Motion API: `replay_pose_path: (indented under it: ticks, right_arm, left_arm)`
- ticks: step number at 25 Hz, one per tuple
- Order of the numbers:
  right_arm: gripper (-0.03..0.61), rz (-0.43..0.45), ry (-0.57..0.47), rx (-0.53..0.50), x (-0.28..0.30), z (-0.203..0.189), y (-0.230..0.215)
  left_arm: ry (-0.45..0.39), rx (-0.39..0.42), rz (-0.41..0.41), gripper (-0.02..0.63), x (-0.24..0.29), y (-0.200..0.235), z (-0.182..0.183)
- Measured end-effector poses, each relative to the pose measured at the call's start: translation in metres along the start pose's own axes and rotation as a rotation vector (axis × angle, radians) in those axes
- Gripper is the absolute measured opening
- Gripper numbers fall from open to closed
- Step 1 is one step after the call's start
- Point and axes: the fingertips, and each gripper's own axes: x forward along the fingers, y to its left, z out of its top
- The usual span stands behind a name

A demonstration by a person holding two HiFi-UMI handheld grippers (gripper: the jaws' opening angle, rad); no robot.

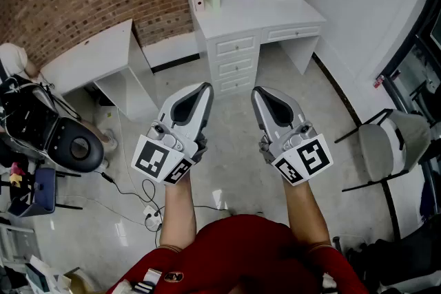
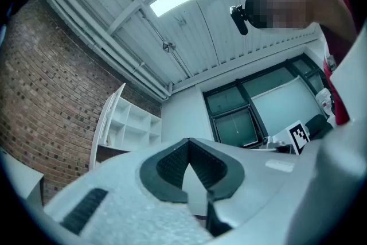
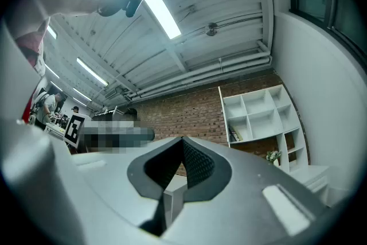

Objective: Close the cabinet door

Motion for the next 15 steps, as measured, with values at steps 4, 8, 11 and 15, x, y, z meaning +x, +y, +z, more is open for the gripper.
replay_pose_path:
  ticks: [4,8,11,15]
  right_arm:
    - [0.012,0.021,0.006,0.004,0.016,-0.004,0.011]
    - [0.012,0.011,-0.009,0.016,0.030,-0.011,0.021]
    - [0.012,-0.008,-0.013,0.025,0.038,-0.018,0.027]
    - [0.012,-0.021,0.005,0.026,0.050,-0.030,0.030]
  left_arm:
    - [0.001,-0.008,-0.009,0.002,-0.006,0.014,0.001]
    - [0.008,-0.015,-0.026,0.002,-0.018,0.027,-0.001]
    - [0.010,-0.020,-0.034,0.002,-0.027,0.040,-0.002]
    - [0.009,-0.039,-0.032,0.002,-0.033,0.059,-0.005]
